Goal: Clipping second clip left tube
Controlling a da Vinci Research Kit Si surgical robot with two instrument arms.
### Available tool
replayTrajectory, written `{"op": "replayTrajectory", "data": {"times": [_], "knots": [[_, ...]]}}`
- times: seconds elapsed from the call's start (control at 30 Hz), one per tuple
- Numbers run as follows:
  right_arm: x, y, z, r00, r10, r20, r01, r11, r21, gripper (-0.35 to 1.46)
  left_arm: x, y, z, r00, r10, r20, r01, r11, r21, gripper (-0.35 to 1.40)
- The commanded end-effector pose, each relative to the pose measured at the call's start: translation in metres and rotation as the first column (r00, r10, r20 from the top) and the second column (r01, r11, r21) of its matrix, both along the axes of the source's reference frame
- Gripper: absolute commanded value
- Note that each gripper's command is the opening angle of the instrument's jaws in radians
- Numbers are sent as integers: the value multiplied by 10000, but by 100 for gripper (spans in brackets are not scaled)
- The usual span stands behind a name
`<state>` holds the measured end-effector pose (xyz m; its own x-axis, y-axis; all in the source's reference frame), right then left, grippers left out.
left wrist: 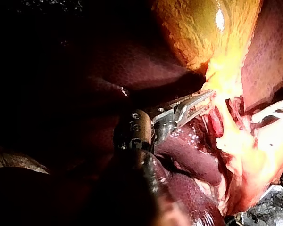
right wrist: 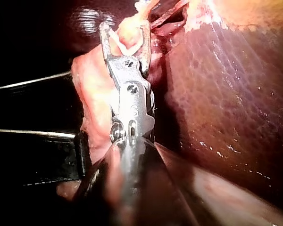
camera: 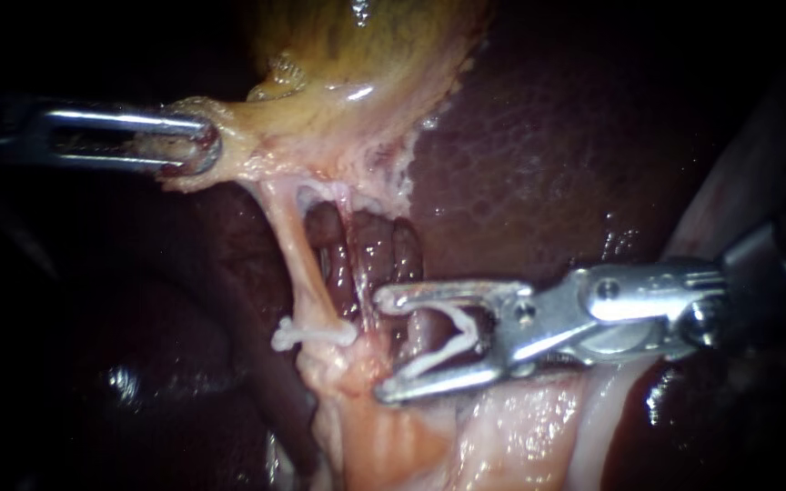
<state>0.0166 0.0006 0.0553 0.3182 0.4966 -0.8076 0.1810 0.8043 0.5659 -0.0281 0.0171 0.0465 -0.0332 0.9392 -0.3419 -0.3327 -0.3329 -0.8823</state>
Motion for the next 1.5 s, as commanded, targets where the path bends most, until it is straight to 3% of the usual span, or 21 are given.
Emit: {"op": "replayTrajectory", "data": {"times": [0.03, 0.2, 0.43, 0.57, 0.73, 1.0, 1.2, 1.5], "knots": [[3, 0, 3, 10000, 3, 1, -3, 10000, 40, 50, -1, 0, -1, 10000, -12, -14, 12, 10000, -1, -35], [18, 4, 22, 9999, 70, 89, -71, 9999, 152, 50, -3, -2, -4, 10000, 16, 12, -16, 10000, 11, -35], [24, 19, 53, 9993, 276, 251, -278, 9996, 55, 50, -6, -3, -8, 10000, 41, 37, -42, 10000, 28, -35], [30, 23, 60, 9991, 295, 298, -296, 9996, 39, 50, -7, -4, -9, 10000, 35, 33, -35, 10000, 28, -35], [52, 21, 55, 9997, 132, 205, -134, 9998, 110, 50, -9, -4, -9, 10000, 28, 29, -28, 10000, 28, -35], [89, 1, 40, 9978, -260, -611, 269, 9995, 144, 50, -11, -4, -9, 10000, 42, 42, -42, 10000, 33, -35], [88, -15, 20, 9926, -730, -966, 745, 9971, 123, 49, -10, -4, -10, 10000, 43, 42, -43, 10000, 33, -35], [82, -20, 9, 9915, -765, -1052, 788, 9967, 179, 43, -10, -4, -10, 10000, 44, 43, -44, 10000, 34, -35]]}}
